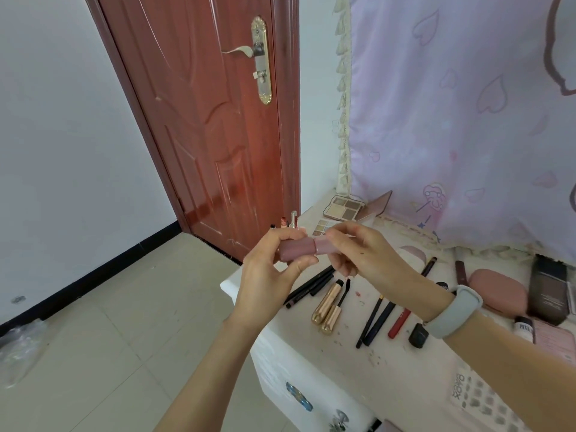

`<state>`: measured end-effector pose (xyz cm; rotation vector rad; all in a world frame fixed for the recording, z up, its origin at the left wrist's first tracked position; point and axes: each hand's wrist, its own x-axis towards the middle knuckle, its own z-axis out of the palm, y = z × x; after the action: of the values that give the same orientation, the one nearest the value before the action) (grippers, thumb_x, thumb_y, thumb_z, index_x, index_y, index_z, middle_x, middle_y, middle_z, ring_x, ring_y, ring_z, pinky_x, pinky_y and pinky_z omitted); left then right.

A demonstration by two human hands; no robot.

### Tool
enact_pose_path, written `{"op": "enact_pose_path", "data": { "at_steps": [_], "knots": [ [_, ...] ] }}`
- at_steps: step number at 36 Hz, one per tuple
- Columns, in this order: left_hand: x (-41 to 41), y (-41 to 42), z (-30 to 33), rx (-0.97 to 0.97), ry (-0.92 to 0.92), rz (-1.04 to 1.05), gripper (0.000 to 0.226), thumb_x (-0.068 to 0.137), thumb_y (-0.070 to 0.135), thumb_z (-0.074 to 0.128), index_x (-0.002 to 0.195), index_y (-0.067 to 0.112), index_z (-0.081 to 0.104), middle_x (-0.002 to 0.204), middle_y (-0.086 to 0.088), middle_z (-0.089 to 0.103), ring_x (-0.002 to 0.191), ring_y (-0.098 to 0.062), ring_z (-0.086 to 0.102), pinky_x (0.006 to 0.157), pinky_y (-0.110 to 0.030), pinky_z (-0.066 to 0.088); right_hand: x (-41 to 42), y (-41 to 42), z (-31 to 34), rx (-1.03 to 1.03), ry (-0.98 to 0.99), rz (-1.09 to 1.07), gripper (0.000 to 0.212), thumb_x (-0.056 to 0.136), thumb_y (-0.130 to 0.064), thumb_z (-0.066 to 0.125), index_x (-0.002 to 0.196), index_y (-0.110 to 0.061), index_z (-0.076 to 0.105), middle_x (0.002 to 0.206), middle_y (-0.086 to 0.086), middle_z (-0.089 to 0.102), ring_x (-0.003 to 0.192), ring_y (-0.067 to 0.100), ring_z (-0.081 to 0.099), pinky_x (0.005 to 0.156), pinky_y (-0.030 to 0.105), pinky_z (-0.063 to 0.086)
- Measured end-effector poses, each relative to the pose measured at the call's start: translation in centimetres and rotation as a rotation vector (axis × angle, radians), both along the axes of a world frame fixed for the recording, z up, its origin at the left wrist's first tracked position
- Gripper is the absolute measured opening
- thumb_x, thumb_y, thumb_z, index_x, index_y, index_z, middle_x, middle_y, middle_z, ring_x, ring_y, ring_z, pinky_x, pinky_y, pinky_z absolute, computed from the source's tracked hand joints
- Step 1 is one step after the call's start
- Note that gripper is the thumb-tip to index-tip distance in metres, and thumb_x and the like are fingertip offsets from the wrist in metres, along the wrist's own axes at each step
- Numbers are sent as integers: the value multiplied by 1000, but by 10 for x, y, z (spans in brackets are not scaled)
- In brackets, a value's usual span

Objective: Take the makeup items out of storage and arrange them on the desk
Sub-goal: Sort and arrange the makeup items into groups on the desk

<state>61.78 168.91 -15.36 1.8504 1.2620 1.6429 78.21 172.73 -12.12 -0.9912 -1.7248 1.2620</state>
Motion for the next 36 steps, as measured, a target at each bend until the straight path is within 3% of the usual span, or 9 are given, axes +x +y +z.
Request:
{"op": "enact_pose_path", "data": {
  "at_steps": [5,12,18,22,25,28,31,33,36],
  "knots": [
    [3,0,0,-112,-78,42,22,77,32,71,94,42,61,87,23,67,74,-3,62,72,-24,52,-3,0,-8,90,-36,-57,16,98,-22,42,89,-14,54,55,-7,54,46,3,43,50,14,38],
    [8,1,-1,-191,-216,9,21,81,13,71,94,27,64,74,12,69,61,-9,62,59,-18,49,-4,-1,-20,219,-48,-116,10,98,-16,41,96,-12,49,64,-3,47,52,-2,44,56,13,36],
    [6,-2,-4,-199,-272,-44,13,85,7,64,94,17,66,67,7,66,54,-9,56,53,-20,48,-2,-6,-24,294,-23,0,7,97,-14,42,93,-19,43,70,3,44,60,10,40,59,26,36],
    [3,-3,-7,-217,-381,-30,8,87,13,60,91,12,67,52,1,58,47,-11,52,47,-21,44,-4,-6,-23,262,9,70,7,92,-16,46,98,-17,43,78,3,42,65,9,38,63,18,35],
    [2,-1,-9,-215,-320,-16,8,87,11,63,91,17,67,57,2,60,50,-11,54,49,-20,45,-3,-2,-17,133,-11,126,4,97,-20,44,100,-17,43,71,6,46,57,7,41,57,17,35],
    [1,1,-9,-226,-257,-30,11,81,27,66,92,22,67,68,10,64,57,-8,56,54,-18,46,-5,0,-13,19,-70,90,37,91,-51,31,98,-21,53,62,3,60,47,11,48,47,15,37],
    [2,3,-8,-225,-232,-32,17,75,36,65,90,28,67,78,18,67,66,-4,59,64,-16,47,-5,3,-16,55,-88,-11,34,99,-35,35,85,-15,58,53,-3,57,43,8,46,47,18,37],
    [0,5,-8,-227,-231,-12,13,77,32,66,89,27,67,80,19,68,72,-3,60,71,-19,49,-3,4,-18,133,-89,-11,13,98,-18,42,90,-20,52,68,-4,57,52,2,48,53,15,38],
    [-4,7,-8,-230,-232,9,7,81,23,66,88,23,66,73,20,66,68,0,58,67,-15,46,2,7,-20,173,-141,102,28,93,-8,50,108,-30,42,102,-7,49,84,6,52,66,17,43]
  ]
}}
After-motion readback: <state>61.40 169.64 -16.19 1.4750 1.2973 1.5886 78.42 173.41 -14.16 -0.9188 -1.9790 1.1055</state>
